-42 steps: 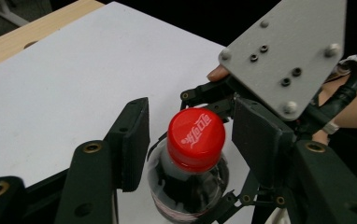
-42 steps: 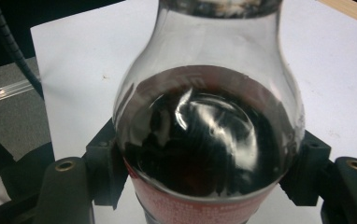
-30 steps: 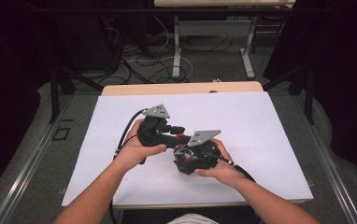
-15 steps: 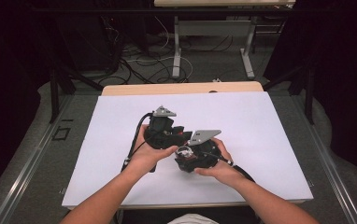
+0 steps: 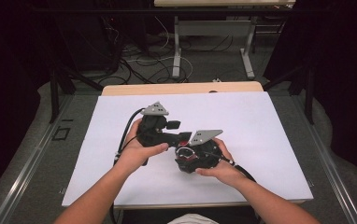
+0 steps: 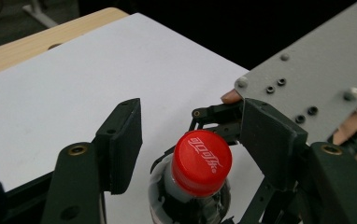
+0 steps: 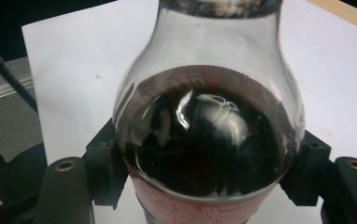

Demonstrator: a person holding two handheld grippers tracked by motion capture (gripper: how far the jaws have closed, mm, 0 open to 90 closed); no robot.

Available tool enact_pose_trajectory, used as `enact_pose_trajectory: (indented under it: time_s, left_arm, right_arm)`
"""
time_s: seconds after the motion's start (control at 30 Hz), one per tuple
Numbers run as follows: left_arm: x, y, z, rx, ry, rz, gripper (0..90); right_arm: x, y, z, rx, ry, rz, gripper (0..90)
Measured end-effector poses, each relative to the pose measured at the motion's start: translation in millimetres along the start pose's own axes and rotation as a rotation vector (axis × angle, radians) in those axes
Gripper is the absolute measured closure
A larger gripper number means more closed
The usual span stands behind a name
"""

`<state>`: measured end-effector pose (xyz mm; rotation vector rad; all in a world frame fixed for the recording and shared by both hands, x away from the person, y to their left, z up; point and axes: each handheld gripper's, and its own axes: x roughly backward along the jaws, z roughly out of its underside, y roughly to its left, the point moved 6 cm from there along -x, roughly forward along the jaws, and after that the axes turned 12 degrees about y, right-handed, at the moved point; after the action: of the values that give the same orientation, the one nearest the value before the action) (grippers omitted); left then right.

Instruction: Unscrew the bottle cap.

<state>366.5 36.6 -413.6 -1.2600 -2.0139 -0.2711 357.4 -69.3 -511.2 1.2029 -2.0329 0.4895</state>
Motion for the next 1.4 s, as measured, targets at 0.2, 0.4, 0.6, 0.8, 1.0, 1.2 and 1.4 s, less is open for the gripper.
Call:
enact_pose_trajectory:
  time_s: [0.2, 0.4, 0.6, 0.8, 1.0, 1.2, 1.4]
  left_arm:
    - [4.3, 2.7, 3.0, -0.094, 0.026, 0.072, 35.0]
    - [1.2, 7.8, 7.1, -0.11, 0.064, 0.121, 42.8]
    - [-4.0, 6.9, 6.6, -0.102, 0.059, 0.147, 48.6]
    - [-10.1, 1.4, 6.2, -0.095, 0.088, 0.136, 56.9]
    - [-14.0, -4.2, 3.8, -0.066, 0.099, 0.061, 60.8]
    - [-13.5, -8.3, 2.9, 0.138, 0.105, -0.069, 61.0]
    - [-15.3, -11.8, 1.9, 0.217, 0.084, -0.128, 61.1]
  right_arm:
    - [0.7, 2.8, -0.5, 0.005, -0.001, -0.02, 30.0]
    - [1.9, 5.3, -1.0, 0.014, -0.003, -0.029, 29.9]
    - [1.1, 6.0, -0.5, 0.02, 0.004, -0.034, 29.9]
    - [0.5, 6.4, -0.3, 0.02, 0.01, -0.034, 29.9]
    - [-0.4, 5.1, -0.3, 0.015, 0.005, -0.024, 29.9]
    - [-0.5, 4.2, -1.1, 0.006, 0.004, -0.011, 30.0]
    - [-2.0, 3.3, -1.0, 0.005, 0.009, 0.004, 30.0]
